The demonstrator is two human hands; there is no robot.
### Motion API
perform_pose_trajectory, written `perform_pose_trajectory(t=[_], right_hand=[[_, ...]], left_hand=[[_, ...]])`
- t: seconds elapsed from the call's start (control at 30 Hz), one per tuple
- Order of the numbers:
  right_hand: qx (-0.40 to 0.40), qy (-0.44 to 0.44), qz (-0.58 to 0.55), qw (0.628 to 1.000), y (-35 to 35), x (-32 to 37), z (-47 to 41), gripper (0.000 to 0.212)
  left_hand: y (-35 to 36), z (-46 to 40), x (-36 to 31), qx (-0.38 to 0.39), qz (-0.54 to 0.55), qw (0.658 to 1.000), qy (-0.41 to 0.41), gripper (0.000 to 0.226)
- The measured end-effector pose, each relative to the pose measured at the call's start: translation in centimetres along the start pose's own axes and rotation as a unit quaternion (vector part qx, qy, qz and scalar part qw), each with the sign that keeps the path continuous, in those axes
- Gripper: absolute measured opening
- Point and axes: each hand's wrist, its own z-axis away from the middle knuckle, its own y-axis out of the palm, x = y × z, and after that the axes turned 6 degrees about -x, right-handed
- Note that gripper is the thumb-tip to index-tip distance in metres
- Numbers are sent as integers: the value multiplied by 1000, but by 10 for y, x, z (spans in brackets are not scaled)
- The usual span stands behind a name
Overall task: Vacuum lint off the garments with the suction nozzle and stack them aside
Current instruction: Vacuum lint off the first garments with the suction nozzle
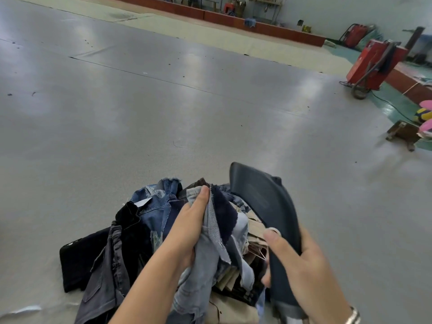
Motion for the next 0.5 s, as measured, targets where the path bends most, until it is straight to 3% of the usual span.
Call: perform_pose_trajectory(t=[0.17,0.3,0.4,0.47,0.5], right_hand=[[16,24,20,999,-1,-12,19,60],[37,42,39,998,12,-11,17,33],[4,17,51,999,6,0,5,21],[-10,15,46,999,-4,0,4,20],[-21,31,33,999,-7,-2,7,24]], left_hand=[[-2,-5,-6,-45,-27,998,35,40],[6,2,4,-39,-69,997,24,48],[5,8,10,1,-106,993,41,48],[1,3,8,-54,-95,994,28,67],[-2,-1,6,-87,-83,992,26,63]])
